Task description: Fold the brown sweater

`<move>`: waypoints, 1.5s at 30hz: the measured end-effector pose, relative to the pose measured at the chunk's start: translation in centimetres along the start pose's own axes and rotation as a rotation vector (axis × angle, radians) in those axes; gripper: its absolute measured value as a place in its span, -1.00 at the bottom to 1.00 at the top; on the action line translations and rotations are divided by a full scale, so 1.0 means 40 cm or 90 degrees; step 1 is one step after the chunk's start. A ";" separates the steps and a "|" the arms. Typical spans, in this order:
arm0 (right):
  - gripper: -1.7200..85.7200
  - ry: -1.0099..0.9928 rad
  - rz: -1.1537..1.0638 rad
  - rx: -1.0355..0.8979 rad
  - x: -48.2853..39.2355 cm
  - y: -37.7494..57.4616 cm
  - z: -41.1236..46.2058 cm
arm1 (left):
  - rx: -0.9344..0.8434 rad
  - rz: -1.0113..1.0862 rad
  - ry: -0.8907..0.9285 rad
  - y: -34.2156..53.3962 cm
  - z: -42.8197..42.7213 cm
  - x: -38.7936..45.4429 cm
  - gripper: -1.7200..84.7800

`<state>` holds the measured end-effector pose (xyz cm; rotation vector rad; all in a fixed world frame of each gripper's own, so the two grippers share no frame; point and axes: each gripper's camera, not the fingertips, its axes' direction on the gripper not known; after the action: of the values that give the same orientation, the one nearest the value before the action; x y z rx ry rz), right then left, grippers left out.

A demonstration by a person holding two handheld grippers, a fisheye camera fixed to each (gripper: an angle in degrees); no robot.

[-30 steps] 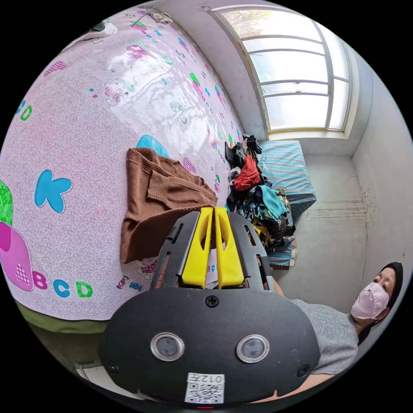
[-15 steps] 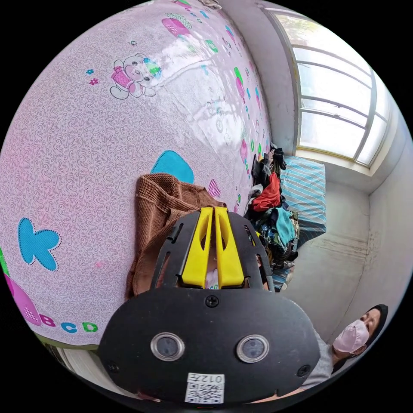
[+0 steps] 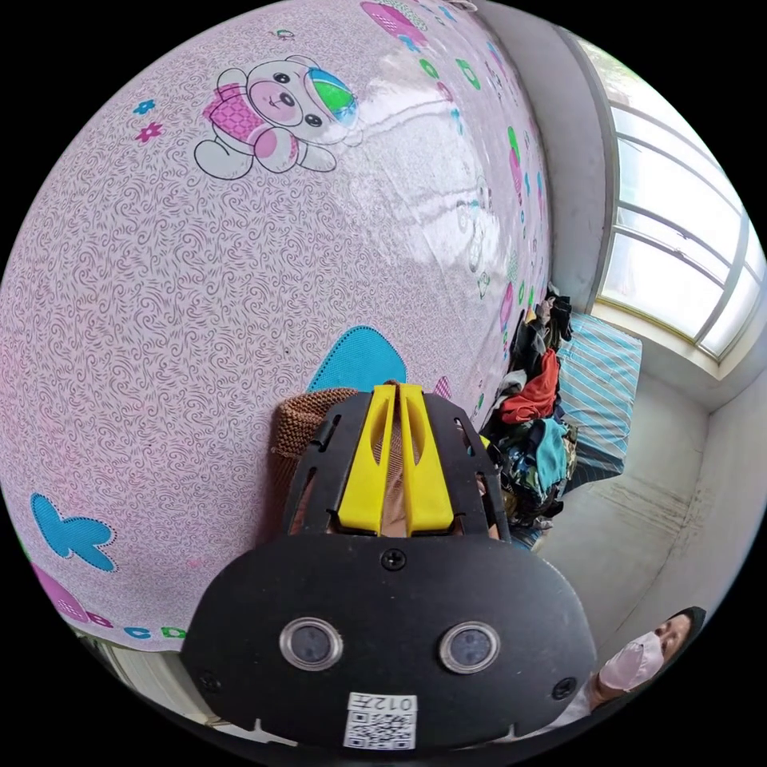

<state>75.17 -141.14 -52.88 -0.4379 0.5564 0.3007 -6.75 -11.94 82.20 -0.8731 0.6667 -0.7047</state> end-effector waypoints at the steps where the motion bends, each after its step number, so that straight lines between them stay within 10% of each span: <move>1: -0.97 0.006 0.001 0.002 0.002 -0.006 -0.004 | 0.004 -0.005 -0.002 -0.007 0.008 -0.001 -0.96; 14: -0.80 0.059 -0.035 0.048 0.053 0.087 -0.274 | 0.103 0.085 0.046 0.123 -0.087 0.005 -0.87; 25: -0.78 0.138 0.016 0.006 0.323 0.354 -0.532 | -0.020 0.172 -0.139 0.489 -0.046 -0.112 -0.79; 45: -0.97 0.259 -0.013 -0.010 0.797 0.249 -0.700 | -0.076 0.264 -0.351 0.524 0.067 -0.031 -0.92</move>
<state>84.80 -140.88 -95.39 -0.5229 0.9467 0.1960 0.18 -0.24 65.96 -0.9483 0.3723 -0.0393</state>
